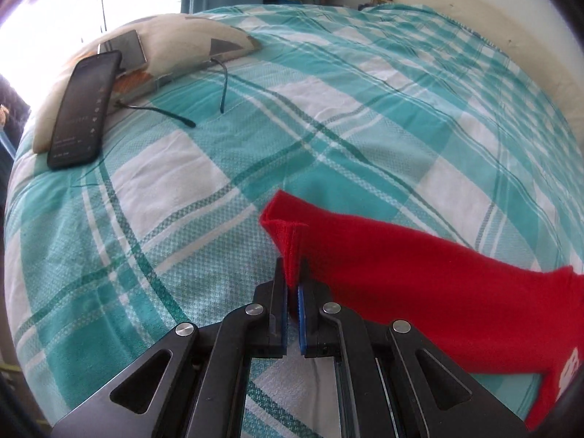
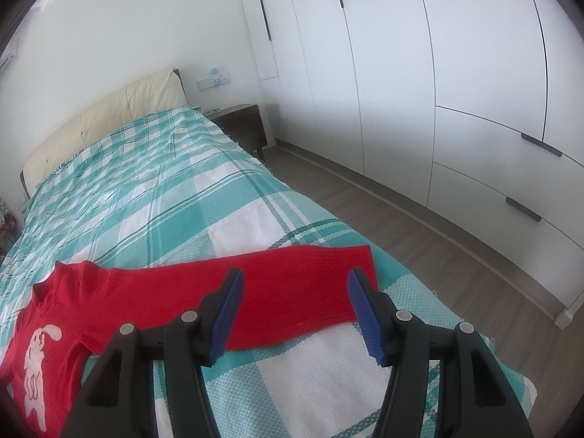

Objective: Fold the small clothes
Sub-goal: 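Fold the held sleeve across the body with the left gripper, release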

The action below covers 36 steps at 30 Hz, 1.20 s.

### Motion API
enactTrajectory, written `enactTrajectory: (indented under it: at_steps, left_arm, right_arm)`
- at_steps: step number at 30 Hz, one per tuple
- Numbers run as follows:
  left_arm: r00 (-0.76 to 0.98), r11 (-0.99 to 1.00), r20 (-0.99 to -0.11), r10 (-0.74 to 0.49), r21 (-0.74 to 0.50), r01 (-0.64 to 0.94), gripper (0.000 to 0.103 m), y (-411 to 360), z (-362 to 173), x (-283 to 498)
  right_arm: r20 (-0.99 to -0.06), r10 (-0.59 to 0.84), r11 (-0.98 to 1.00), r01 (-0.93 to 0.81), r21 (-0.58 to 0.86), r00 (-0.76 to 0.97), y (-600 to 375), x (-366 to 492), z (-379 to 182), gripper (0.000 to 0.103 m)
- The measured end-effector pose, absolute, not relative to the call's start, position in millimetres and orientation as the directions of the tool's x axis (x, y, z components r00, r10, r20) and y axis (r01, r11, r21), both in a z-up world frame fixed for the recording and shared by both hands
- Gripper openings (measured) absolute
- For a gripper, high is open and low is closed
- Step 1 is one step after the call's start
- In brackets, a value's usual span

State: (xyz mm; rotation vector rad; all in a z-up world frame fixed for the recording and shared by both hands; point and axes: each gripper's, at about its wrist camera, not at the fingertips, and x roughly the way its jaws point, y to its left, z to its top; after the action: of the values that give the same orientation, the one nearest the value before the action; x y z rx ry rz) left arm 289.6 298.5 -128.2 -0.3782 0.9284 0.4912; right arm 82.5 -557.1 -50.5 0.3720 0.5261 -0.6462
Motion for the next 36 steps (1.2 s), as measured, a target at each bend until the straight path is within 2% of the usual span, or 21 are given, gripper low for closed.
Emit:
enactTrajectory:
  at_steps: [11,19,33,36]
  left_arm:
    - [0.498,0.815,-0.850,0.174,-0.160,-0.558,0.003,310,-141,289]
    - [0.496,0.823,-0.848,0.187,-0.141,-0.551,0.003,307,-142,289]
    - [0.516,0.822,-0.840,0.167,-0.170,-0.543,0.013,308,-139,285]
    - [0.514,0.825,-0.839,0.178,-0.158,-0.543,0.021,306,-137,284]
  right_arm:
    - [-0.573,-0.470,0.728,0.662,0.178,0.671,-562,79,-52,0.059]
    - [-0.584,-0.471,0.717,0.672,0.183,0.661,-565,79,-54,0.059]
    - [-0.591,-0.476,0.718,0.676,0.165,0.651,-564,81,-56,0.059]
    - [-0.593,-0.475,0.717,0.676,0.168,0.651,-565,81,-56,0.059]
